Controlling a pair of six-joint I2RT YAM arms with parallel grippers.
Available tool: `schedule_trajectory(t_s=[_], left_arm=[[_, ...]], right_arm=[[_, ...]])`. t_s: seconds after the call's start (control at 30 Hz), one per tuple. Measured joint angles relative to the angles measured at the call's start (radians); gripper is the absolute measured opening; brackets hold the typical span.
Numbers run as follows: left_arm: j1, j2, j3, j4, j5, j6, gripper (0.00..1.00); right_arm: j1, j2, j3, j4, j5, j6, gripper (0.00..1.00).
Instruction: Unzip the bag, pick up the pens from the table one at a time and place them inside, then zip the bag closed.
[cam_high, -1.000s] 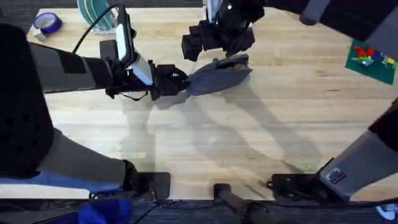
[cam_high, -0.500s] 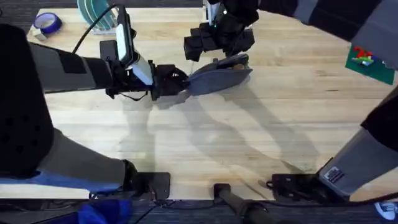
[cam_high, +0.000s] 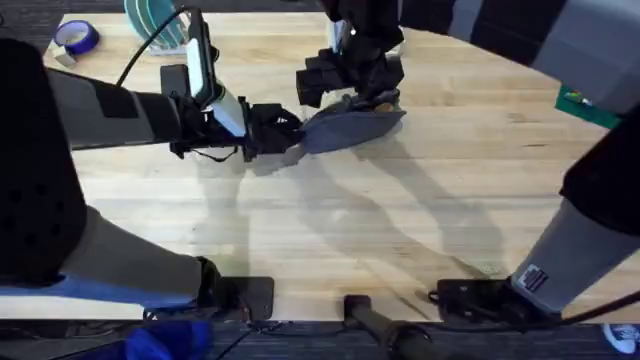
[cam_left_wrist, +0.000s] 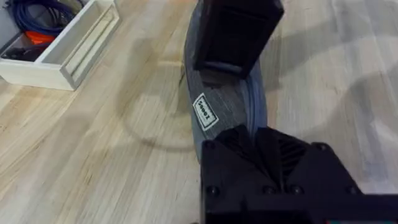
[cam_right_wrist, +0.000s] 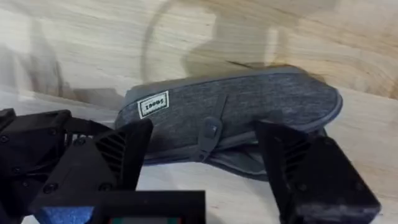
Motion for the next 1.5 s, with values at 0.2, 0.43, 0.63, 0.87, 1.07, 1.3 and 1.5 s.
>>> schedule_trajectory(t_s=[0.2, 0.43, 0.63, 0.87, 1.07, 1.3, 1.5], left_arm=[[0.000, 0.000, 0.000, 0.000, 0.000, 0.000, 0.041], [0.000, 0.000, 0.000, 0.000, 0.000, 0.000, 0.041], [0.000, 0.000, 0.000, 0.000, 0.000, 0.000, 0.041], [0.000, 0.000, 0.000, -0.001, 0.000, 0.000, 0.041], [0.000, 0.000, 0.000, -0.001, 0.000, 0.000, 0.042], [0.000, 0.000, 0.000, -0.002, 0.000, 0.000, 0.041], [0.000, 0.000, 0.000, -0.003, 0.000, 0.000, 0.041]], right_arm=[[0.000, 0.000, 0.000, 0.000, 0.000, 0.000, 0.993], [0.000, 0.000, 0.000, 0.000, 0.005, 0.000, 0.835], [0.000, 0.000, 0.000, -0.004, 0.008, 0.000, 0.346], [0.000, 0.000, 0.000, -0.009, 0.008, 0.003, 0.033], [0.000, 0.000, 0.000, -0.016, 0.008, 0.003, 0.031], [0.000, 0.000, 0.000, -0.018, 0.008, 0.003, 0.031], [0.000, 0.000, 0.000, -0.019, 0.007, 0.003, 0.030]])
